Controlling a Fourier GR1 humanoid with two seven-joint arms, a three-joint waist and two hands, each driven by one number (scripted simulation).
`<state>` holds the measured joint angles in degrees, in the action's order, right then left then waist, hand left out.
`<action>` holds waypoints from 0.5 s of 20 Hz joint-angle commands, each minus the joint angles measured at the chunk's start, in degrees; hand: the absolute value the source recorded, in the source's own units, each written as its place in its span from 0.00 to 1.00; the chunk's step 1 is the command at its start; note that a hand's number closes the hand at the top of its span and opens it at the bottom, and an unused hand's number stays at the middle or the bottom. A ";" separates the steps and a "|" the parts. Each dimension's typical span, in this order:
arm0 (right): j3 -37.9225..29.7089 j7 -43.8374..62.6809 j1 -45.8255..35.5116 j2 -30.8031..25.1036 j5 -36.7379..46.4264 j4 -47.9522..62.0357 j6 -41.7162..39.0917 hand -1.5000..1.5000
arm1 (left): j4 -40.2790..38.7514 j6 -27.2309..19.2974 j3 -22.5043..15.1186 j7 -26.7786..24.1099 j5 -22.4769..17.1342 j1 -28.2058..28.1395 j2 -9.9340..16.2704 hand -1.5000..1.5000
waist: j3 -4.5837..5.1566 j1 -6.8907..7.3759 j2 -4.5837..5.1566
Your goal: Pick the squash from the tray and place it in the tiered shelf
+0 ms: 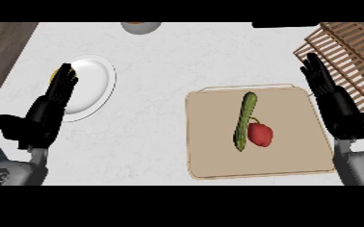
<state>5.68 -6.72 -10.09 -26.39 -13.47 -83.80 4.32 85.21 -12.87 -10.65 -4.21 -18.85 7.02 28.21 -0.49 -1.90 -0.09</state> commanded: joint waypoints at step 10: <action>-7.57 -1.90 -7.33 -2.14 -5.04 17.40 -7.38 0.00 | 4.84 2.74 -2.03 4.45 0.28 -2.39 0.48 0.50 | 0.41 3.55 0.44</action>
<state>-0.59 -10.59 -16.15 -29.19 -17.43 -75.79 -1.90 88.41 -11.25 -11.96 -0.65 -18.18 7.12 28.93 -0.02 1.02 0.41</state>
